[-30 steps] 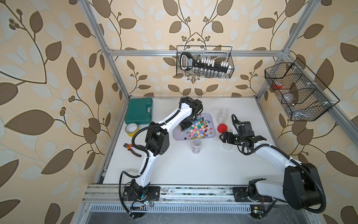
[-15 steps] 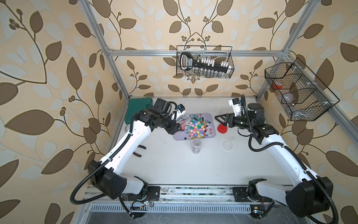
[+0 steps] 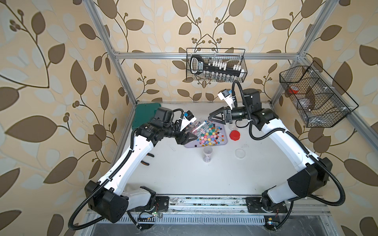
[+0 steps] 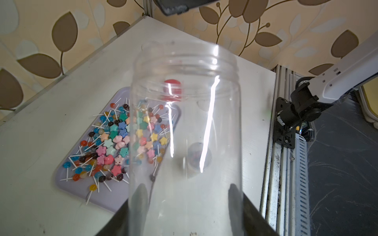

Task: Pour the candies out of the jar
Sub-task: Place the jar at the center of the board.

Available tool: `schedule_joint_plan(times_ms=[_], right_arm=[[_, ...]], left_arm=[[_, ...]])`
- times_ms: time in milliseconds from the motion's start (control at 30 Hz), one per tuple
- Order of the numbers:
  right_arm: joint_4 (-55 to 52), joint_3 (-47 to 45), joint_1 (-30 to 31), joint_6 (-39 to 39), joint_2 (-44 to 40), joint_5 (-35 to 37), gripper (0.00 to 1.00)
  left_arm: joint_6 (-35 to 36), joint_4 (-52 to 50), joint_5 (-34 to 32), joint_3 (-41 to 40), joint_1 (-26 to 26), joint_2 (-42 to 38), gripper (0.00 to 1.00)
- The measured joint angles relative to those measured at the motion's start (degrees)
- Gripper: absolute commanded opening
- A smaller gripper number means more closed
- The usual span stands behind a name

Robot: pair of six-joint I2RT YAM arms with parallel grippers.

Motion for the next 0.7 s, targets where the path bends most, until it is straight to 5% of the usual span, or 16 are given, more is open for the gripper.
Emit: schedule_joint_plan(times_ms=[700], right_arm=[[-10.9,2.8,2.8,-5.9,4.0,0.2,0.31]], left_arm=[[0.0,2.3,4.9,0.6,1.1,5.4,0.6]])
